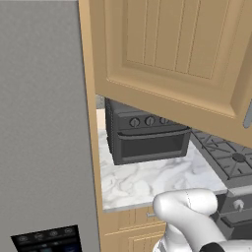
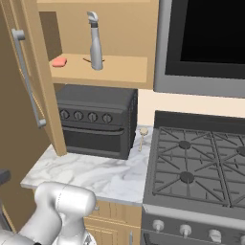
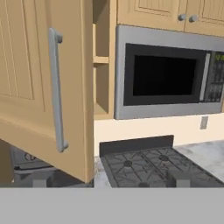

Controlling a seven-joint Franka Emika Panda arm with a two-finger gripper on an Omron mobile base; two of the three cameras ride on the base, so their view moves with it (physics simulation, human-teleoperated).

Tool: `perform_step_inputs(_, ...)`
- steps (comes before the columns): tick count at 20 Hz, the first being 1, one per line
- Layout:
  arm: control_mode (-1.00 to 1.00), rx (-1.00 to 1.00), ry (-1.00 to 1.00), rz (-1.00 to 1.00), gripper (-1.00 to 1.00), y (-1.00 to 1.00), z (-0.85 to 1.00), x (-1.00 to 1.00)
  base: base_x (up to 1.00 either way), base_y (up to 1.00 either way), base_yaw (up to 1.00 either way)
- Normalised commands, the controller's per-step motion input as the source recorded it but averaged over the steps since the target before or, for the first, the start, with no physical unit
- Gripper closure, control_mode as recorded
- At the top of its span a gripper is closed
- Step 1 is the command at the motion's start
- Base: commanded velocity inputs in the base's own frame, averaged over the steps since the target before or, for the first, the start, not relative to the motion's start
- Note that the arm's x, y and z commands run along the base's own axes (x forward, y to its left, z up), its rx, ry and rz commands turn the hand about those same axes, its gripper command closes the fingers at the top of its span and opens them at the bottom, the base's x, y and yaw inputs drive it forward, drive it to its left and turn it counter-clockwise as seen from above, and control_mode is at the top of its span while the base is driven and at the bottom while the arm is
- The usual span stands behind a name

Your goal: Pick the bar soap and spray from the cabinet and place them on the counter.

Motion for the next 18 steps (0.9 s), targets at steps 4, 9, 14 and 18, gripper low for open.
perform_step_inputs(4,-1.0,0.16,0.08,0.0,-1.0,-0.47,0.24,-0.24,0.0,0.0,0.0)
perform_step_inputs(9,-1.0,0.18,0.17,0.0,-1.0,-0.45,0.32,-0.01,0.0,0.0,0.0)
perform_step_inputs(14,-1.0,0.16,0.2,0.0,-1.0,-0.28,0.26,0.14,0.0,0.0,0.0)
perform_step_inputs(18,-1.0,0.06,0.1,0.03,-1.0,-0.03,-0.1,0.37,0.0,0.0,0.0)
